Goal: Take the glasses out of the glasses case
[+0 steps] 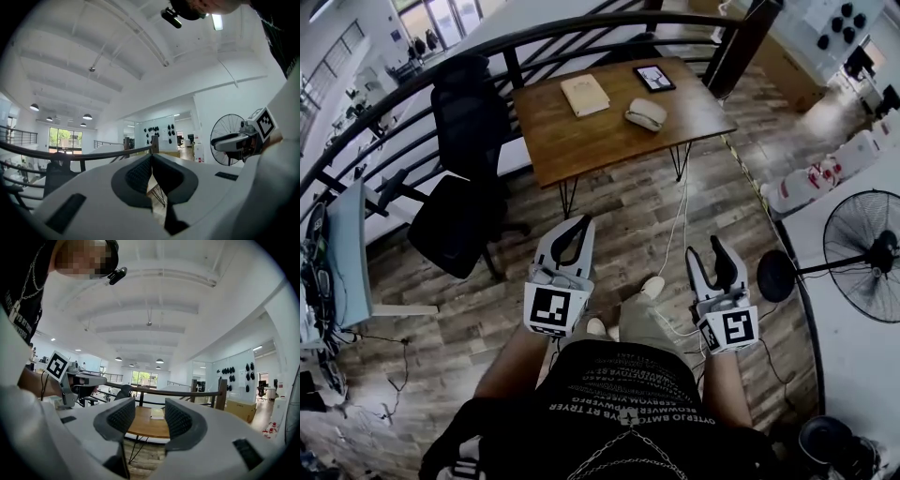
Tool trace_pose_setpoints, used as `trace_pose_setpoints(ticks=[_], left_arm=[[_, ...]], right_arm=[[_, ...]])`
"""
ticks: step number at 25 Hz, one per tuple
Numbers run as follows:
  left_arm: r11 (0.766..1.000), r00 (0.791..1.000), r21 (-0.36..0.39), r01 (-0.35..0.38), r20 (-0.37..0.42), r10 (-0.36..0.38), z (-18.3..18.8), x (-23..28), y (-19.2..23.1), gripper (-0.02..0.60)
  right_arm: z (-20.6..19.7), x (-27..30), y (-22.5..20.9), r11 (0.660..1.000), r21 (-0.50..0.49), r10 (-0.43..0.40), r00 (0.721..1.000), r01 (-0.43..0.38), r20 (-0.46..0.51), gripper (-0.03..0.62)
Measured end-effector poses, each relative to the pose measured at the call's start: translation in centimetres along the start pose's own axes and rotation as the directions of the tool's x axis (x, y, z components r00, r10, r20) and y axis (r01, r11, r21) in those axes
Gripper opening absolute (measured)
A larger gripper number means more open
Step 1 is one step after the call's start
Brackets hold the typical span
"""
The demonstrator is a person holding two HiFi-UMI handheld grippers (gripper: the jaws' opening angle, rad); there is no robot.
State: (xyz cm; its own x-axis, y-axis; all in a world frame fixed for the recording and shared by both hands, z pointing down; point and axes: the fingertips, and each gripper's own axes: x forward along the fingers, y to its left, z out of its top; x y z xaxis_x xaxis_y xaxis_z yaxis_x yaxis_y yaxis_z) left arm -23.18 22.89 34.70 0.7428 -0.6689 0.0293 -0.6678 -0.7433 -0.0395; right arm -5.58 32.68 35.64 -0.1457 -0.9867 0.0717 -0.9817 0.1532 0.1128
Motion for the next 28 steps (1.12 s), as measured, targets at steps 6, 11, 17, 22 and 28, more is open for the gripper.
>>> trace_pose_setpoints(ticks=[6,11,17,22,28], left_arm=[[0.999,0.999,-0.006,-0.040,-0.011,0.040,-0.2,0.4,0.6,0.028],[0.998,0.998,0.010,-0.059,-0.026,0.059,-0.4,2.1,1.2,0.028],[0.997,0.996,0.012,-0.075,-0.039,0.076,-0.7,5.6,2.1,0.028],[0.997,0.995,0.008,-0.077,-0.065,0.077,-2.0,9.2,2.0,0.028],[0.998,0.993,-0.004,-0.069,-0.095,0.068,-3.4,14.3,2.3,0.028]], right_arm=[[-0.6,1.1,-1.0,0.999,0.031,0.027,1.000,-0.027,0.014,0.187],[-1.6,3.2,-2.1,0.997,0.048,0.053,0.999,-0.053,0.009,0.187],[-2.5,6.2,-4.5,0.995,0.066,0.075,0.997,-0.074,-0.013,0.187],[-3.2,8.8,-7.5,0.994,0.061,0.090,0.996,-0.088,-0.029,0.187],[-4.5,12.2,-11.0,0.992,0.068,0.107,0.992,-0.102,-0.066,0.187]])
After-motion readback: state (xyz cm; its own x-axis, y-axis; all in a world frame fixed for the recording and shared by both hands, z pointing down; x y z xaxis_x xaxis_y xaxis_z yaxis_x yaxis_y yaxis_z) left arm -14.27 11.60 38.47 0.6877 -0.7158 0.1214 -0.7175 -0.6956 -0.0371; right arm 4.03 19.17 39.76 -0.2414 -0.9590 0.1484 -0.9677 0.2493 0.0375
